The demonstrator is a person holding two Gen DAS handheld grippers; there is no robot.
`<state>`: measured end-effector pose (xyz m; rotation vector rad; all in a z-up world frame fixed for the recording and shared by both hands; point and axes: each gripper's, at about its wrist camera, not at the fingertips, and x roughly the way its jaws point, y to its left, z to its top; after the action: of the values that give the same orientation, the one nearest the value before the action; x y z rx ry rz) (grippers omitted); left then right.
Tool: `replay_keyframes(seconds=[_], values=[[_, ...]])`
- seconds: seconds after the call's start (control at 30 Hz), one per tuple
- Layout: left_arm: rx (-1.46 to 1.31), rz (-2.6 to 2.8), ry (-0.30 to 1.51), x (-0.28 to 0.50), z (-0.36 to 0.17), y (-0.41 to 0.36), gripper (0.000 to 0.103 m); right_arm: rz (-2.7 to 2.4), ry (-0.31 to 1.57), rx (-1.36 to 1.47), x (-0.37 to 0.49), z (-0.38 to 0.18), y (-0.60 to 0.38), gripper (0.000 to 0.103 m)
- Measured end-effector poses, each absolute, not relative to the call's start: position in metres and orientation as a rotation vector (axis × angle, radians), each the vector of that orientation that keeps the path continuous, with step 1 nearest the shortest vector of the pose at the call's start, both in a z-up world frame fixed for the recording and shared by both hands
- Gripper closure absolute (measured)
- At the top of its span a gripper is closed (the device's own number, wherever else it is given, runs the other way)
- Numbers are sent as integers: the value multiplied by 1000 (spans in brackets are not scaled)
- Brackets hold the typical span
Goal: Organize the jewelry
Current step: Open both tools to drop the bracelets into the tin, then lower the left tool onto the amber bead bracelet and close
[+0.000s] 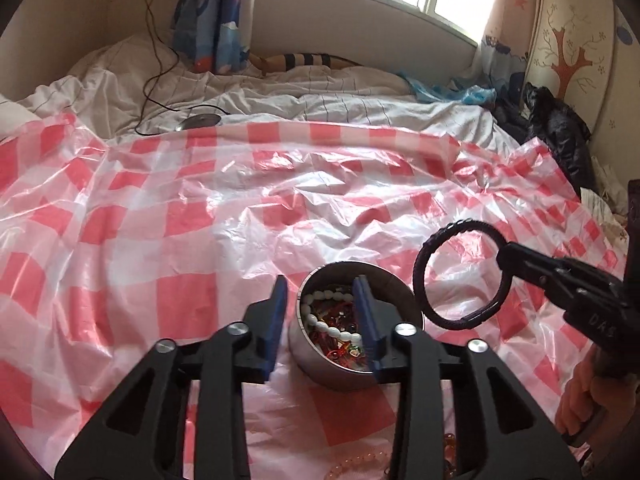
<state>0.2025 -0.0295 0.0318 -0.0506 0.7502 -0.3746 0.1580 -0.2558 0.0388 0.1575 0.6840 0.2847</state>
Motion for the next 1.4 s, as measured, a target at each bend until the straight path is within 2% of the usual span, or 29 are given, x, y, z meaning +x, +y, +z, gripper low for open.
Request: replay_keyframes(seconds=[0.27,0.33,0.43,0.57,0.83,0.93,1.1,1.23,1.4], values=[[-134,-332,763,163,41,15,55,356,812,90,188,15,-201,92],[-131,-373,810,151,30,16,55,332,825,47,185,6,-194,78],[-105,-445,876,133,14,8,55,338,801,69,171,17,-206,77],[-164,-541,920,124,7,5,55,445,854,101,138,30,-223,57],[-135,-720,1042,103,-14,-21,55,437,945,213,83,0,-254,56],[-113,-755,1067,97,-22,-29,55,436,910,276,85,6,-264,48],[-91,-756,1076,95,-28,-34,67,427,922,284,89,3,-267,48],[-106,-733,1088,100,-31,-28,82,433,944,265,91,-2,-261,48],[-95,-693,1125,106,-41,-24,82,438,943,262,91,-5,-258,47]])
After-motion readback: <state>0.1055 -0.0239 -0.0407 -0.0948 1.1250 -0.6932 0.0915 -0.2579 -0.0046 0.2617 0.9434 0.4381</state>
